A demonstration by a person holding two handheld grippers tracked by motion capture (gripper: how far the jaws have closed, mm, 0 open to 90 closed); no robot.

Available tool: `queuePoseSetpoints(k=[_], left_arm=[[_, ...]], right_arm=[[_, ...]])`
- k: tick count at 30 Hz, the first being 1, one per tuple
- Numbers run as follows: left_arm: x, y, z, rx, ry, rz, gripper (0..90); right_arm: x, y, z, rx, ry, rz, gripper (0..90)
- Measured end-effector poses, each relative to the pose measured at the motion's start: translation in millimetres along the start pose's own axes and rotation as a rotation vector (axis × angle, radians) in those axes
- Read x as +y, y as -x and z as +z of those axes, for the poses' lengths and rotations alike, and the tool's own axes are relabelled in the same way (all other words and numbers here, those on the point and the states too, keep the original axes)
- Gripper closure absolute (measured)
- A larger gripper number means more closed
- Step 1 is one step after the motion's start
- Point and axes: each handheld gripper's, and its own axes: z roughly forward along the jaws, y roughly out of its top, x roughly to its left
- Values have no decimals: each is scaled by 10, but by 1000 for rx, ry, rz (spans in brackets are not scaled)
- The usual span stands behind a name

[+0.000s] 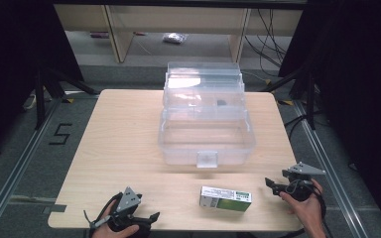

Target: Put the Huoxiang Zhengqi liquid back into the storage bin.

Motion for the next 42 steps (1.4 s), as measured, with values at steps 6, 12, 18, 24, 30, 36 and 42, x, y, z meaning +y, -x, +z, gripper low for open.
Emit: queuePoseSetpoints(k=[6, 12, 18, 24, 30, 36, 42], left_arm=[[-1, -7, 2, -3, -6, 6, 148], [1, -8, 2, -4, -4, 0, 148], [6, -3, -9, 0, -15, 6, 148], [5, -6, -5, -1, -15, 9, 148], [5, -8, -7, -2, -15, 10, 148], [5, -6, -4, 0, -14, 8, 148], [6, -10, -5, -5, -20, 8, 148]], right_arm=[[49, -49, -38, 10, 16, -2, 226], [171, -183, -117, 40, 14, -43, 229], [311, -266, -232, 53, 10, -128, 230], [397, -381, -324, 68, 17, -145, 231], [447, -472, -362, 102, 27, -158, 231], [489, -570, -399, 131, 42, -157, 231], [569, -700, -487, 173, 46, -184, 230]])
